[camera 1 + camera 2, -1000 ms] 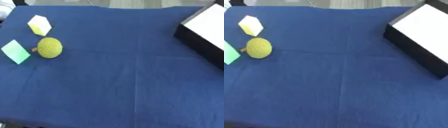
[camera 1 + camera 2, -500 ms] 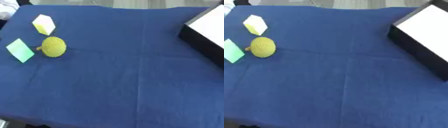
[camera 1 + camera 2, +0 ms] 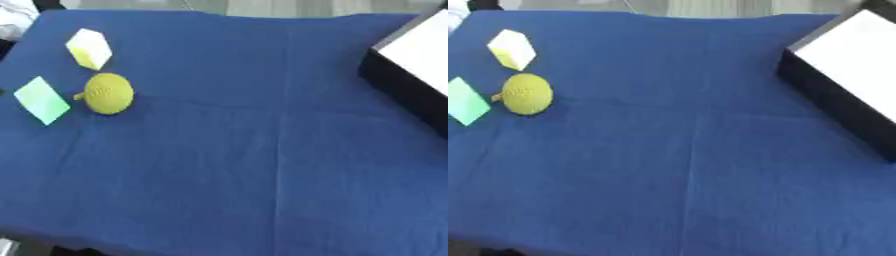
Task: Pick up the objects with one hand, pass them to the other hand, and then place them into the box on the other side of the table.
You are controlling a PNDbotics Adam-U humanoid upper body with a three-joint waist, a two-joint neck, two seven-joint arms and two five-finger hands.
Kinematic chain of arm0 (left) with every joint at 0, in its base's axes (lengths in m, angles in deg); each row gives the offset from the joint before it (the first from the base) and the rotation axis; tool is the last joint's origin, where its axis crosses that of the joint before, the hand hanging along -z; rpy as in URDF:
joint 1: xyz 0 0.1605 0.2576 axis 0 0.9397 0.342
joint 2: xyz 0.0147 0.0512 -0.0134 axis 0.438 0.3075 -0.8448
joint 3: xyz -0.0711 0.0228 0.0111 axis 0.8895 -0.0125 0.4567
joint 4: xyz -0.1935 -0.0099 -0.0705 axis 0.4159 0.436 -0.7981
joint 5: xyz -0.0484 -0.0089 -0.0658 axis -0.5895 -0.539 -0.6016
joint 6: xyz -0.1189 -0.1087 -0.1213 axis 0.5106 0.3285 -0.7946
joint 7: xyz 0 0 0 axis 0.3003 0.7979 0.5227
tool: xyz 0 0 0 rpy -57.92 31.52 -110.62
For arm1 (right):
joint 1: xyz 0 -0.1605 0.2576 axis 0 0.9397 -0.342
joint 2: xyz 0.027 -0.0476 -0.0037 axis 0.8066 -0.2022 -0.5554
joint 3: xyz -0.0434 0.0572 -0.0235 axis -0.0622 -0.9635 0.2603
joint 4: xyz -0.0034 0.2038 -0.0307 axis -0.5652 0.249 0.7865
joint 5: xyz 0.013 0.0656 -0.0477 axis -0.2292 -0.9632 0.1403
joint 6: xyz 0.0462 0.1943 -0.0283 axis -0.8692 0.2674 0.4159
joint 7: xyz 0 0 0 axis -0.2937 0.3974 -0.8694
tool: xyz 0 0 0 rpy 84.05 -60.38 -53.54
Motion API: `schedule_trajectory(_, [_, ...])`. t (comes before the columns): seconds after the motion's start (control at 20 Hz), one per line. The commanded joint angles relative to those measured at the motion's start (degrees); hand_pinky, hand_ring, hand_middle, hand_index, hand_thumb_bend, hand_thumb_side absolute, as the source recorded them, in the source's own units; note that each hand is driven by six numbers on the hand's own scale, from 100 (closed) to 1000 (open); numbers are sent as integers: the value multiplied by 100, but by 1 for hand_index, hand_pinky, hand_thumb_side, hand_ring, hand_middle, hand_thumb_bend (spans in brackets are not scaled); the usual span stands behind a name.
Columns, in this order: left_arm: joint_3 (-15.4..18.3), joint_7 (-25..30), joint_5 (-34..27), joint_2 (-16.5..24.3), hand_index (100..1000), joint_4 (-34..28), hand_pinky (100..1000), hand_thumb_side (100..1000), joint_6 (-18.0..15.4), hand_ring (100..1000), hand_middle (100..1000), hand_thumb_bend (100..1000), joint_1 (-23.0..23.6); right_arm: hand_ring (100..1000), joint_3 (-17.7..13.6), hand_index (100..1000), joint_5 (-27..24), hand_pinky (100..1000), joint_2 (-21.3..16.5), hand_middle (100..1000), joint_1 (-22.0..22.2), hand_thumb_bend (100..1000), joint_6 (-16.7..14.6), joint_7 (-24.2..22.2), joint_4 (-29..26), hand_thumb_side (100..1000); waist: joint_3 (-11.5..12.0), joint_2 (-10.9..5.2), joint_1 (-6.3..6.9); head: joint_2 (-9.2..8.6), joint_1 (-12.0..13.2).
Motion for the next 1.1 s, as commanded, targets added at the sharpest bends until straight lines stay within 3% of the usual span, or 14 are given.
schedule_trajectory(0.05, [-132, 251, 91, 133, 815, 108, 845, 373, -33, 821, 757, 874, -197, 1000, 20, 876, -24, 880, -259, 886, 23, 100, -90, -49, -17, 309, 11, -69, -60, -3, 27])
schedule_trajectory(0.45, [-202, 561, 302, -26, 818, 250, 848, 363, -29, 824, 760, 885, -437, 1000, 62, 876, 68, 880, -212, 886, 53, 100, -158, -139, 61, 314, 26, -68, -95, -62, -61])
schedule_trajectory(0.85, [-339, 478, 1013, -303, 798, 647, 852, 330, 173, 823, 760, 912, -711, 1000, 95, 876, 131, 880, -180, 886, 43, 100, -182, -204, 97, 303, 21, -50, -116, 9, 10])
schedule_trajectory(1.1, [-386, 418, 1370, -498, 768, 794, 851, 342, 293, 820, 757, 883, -762, 1000, 98, 877, 190, 881, -133, 886, 33, 100, -158, -237, 115, 324, 20, -38, -114, 27, 29])
